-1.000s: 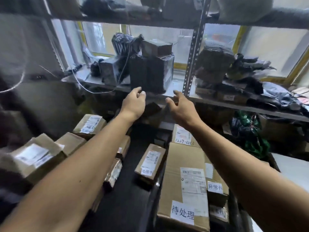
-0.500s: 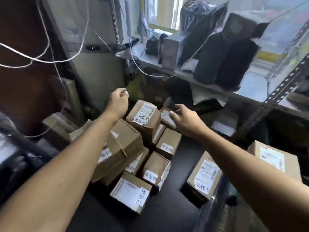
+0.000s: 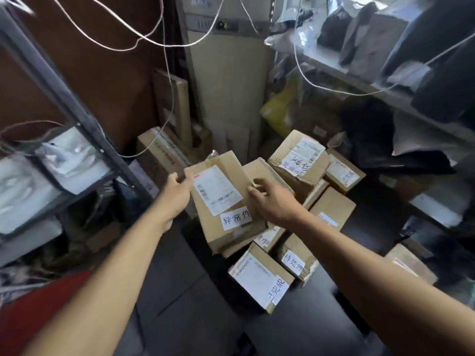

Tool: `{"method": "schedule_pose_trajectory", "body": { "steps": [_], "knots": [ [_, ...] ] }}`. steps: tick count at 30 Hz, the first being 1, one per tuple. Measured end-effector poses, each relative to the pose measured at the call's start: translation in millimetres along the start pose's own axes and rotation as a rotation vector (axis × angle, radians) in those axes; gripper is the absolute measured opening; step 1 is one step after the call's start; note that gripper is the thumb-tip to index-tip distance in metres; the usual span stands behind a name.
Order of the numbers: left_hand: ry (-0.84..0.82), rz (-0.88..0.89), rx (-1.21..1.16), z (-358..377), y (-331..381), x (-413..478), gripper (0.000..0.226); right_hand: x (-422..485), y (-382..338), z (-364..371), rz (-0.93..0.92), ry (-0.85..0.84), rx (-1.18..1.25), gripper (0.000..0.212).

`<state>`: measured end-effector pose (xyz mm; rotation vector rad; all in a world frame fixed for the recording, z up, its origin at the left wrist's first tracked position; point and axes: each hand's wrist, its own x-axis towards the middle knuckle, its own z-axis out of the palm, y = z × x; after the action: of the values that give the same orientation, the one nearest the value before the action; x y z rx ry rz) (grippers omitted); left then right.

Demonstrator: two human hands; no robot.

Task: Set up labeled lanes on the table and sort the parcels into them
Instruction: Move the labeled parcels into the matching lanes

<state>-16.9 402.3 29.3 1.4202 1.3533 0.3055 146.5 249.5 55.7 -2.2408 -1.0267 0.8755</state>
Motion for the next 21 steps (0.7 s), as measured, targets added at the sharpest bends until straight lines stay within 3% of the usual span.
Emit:
{"method": "schedule_pose_trajectory", "body": {
  "steps": [1, 3, 4, 12, 17, 21],
  "knots": [
    [-0.017, -0.007, -0.065, 4.2, -6.4, -1.3, 0.072, -0.3, 0.3, 2.5, 0.012, -0.015, -0.011, 0.049],
    [-0.045, 0.014, -0.119, 12.6, -10.4, -6.0, 0.031, -0.9, 2.1, 5.4, 0.013, -0.014, 0.001, 0.041],
    [-0.051, 0.039, -0.122, 16.5, -10.5, -8.5, 0.021, -1.3, 3.3, 5.9, 0.015, -0.006, 0.027, 0.037],
    [-0.17, 0.238, -0.089, 36.4, 27.3, -46.1, 0.033, -27.8, 12.2, -22.3, 0.041, 0.151, 0.113, 0.024],
    [-0.299, 0.367, -0.213, 67.1, 70.1, -94.3, 0.04, -76.7, 22.9, -80.8, 0.033, 0.23, 0.132, 0.023],
    [-0.461, 0.466, -0.291, 106.5, 102.5, -150.4, 0.049, -136.3, 39.9, -140.9, 0.065, 0.399, 0.075, 0.017]
  ]
}}
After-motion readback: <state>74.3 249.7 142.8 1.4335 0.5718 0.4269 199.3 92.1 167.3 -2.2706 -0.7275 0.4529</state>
